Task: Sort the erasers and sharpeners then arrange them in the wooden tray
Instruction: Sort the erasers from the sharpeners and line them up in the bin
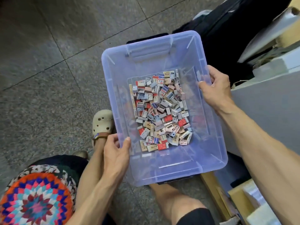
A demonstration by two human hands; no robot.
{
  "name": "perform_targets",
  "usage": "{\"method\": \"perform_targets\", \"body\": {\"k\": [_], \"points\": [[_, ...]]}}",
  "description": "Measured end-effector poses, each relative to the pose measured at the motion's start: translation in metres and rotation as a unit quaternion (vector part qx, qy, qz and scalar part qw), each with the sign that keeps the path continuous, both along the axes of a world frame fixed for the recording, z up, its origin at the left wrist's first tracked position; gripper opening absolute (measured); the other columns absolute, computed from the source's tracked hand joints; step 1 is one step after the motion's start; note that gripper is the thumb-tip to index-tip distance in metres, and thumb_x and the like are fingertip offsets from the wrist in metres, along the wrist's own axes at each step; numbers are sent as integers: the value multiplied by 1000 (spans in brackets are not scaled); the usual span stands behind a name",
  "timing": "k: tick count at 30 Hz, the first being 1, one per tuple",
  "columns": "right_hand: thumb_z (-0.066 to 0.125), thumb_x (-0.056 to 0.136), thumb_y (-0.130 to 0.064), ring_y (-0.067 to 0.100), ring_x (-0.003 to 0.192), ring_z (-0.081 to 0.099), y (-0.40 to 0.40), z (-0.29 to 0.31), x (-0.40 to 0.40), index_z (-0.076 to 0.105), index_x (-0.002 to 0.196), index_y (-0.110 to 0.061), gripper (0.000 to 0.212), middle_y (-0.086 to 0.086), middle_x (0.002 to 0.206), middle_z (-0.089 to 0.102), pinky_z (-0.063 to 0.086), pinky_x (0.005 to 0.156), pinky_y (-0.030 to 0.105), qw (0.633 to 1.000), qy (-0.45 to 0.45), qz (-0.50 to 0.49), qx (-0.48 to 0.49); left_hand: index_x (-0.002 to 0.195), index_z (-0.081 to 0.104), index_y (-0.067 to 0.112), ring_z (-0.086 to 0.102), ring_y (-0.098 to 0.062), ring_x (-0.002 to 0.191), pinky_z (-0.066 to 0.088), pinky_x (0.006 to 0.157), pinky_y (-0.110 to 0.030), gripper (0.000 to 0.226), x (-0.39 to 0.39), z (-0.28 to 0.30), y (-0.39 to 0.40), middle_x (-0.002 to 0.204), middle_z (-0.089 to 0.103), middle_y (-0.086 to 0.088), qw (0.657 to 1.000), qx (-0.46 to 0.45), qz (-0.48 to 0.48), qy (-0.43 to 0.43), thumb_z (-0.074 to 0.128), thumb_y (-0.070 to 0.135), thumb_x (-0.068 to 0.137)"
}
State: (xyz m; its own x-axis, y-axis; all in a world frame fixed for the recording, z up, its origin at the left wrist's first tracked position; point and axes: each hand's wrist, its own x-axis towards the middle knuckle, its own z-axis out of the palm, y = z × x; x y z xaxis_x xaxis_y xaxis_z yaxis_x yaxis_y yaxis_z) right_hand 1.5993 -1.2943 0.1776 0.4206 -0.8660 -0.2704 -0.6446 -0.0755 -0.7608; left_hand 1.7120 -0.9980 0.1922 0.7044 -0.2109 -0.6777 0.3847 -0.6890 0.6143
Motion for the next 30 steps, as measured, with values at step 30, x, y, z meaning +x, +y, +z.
{"method": "perform_targets", "body": {"k": [30], "points": [[64,90,-12,33,96,61,256,19,-2,61,122,-7,33,15,110,64,47,82,35,758,158,-626,90,97,75,17,67,-29,98,10,112,-55,52,173,16,-89,92,69,-3,427,-44,-846,-315,92,39,54]]}}
